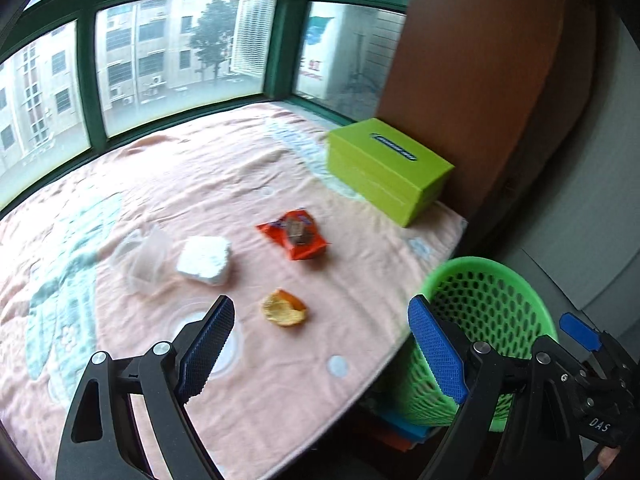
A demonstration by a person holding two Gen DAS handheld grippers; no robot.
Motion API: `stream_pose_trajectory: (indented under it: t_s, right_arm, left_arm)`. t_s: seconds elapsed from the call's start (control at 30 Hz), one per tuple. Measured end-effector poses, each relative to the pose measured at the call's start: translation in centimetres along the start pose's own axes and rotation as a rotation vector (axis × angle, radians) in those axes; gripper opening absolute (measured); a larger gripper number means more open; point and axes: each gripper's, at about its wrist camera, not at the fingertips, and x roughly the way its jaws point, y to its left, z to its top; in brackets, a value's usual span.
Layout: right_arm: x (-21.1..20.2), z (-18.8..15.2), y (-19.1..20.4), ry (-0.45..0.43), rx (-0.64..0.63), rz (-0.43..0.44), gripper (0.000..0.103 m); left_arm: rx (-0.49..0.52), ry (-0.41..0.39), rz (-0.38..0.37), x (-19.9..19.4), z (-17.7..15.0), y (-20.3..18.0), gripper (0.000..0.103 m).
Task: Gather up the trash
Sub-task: 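Move both open tools back over the bed items, then grasp the yogurt cup with the left tool while the right tool grasps the cake piece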
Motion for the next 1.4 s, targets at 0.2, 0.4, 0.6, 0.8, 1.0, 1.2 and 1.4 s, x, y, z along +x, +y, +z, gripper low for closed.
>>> stream_pose_trajectory:
  t_s: [0.2, 0.4, 0.6, 0.8, 1.0, 1.2, 1.4]
  right_arm:
    - [2.7, 0.3, 3.0, 0.044, -0.033, 0.053, 0.091]
    - [5.1, 0.5, 5.5, 0.083, -0.058, 0.096, 0.091]
    - [7.3, 0.8, 7.9, 0.111, -0.089, 0.133, 0.091]
    - [10.1, 1.1, 10.1, 0.151, -0.118, 0.157, 0.091]
    - [12.2, 1.3, 11.2, 0.183, -0.123, 0.167, 0.091]
    - [13.8, 1.6, 11.8, 0.2, -0.126, 0.171, 0.091]
    - [15.5, 1.4, 12.5, 0.213, -0.13, 0.173, 0.091]
  left_arm:
    - [-0.085, -0.001, 0.072, 0.1, 0.3, 5.6, 0.085]
    - [-0.192, 0.009, 0.137, 0.8, 1.0, 11.8, 0.085]
    - [-0.303, 0.045, 0.198, 2.8, 2.3, 18.3, 0.085]
    - [-0.403, 0.114, 0.191, 6.5, 3.4, 22.6, 0.085]
    - [-0.489, 0.18, 0.146, 10.5, 3.9, 24.8, 0.085]
    - [-0.556, 0.218, 0.105, 13.0, 3.9, 26.2, 0.085]
    - [-0.603, 0.243, 0.06, 14.4, 3.4, 27.0, 0.077]
